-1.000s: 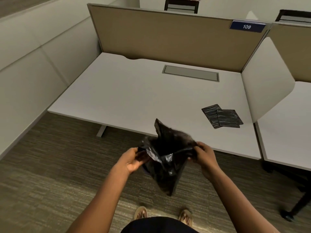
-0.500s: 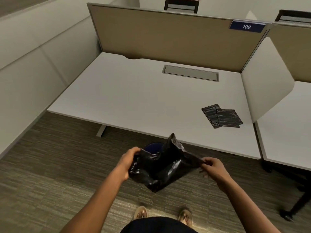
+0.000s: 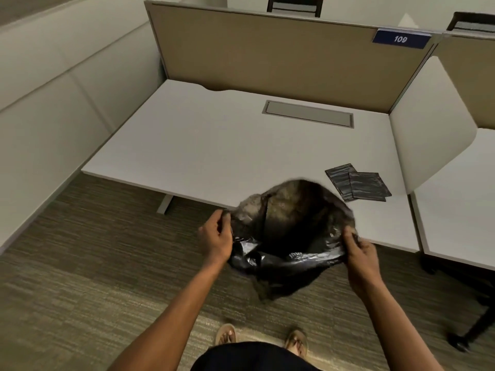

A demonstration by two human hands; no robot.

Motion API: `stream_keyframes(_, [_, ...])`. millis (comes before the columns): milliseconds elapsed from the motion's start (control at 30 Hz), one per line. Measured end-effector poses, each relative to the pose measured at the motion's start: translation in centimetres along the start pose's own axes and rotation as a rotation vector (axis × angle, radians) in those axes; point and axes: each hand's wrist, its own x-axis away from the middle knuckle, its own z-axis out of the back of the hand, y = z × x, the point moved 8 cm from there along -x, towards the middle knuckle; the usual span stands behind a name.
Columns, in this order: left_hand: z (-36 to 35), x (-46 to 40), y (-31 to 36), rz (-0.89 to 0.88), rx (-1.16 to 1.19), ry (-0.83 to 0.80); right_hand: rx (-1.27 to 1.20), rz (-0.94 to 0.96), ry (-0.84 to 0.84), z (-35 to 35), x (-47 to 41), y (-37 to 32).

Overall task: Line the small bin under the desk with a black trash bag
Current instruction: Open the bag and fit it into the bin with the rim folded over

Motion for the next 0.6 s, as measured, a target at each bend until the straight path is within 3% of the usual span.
stream_keyframes(133, [-1.3,2.1,-3.2,0.023,-0.172,-0.087,0.296,-0.148,0.084,0.8,0.5,4.4])
stream_keyframes(233, [-0.5,2.6,-2.1,-0.03,-0.029,-0.048,-0.037,-0.114,-0.002,1.8,0.6,3.2])
stream_keyframes(300, [-0.3,2.3,-1.2,-0.068,-0.053,-0.016,-0.091,-0.09,-0.084,1.6,1.0,2.4])
stream_keyframes(433, [-0.8,2.5,-3.3,0.127,-0.218,-0.036,0.627,-0.09,0.071,2.6,1.9,4.1])
stream_keyframes(533, [-0.6,2.2,-2.7,0.097,-0.17,-0.026,0.618,-0.025,0.108,3.0,2.4,2.2])
stream_keyframes(600, [-0.1,2.0,-2.6,0.13,-0.142,0.013,0.823,0.035,0.105,2.8,2.6,0.7])
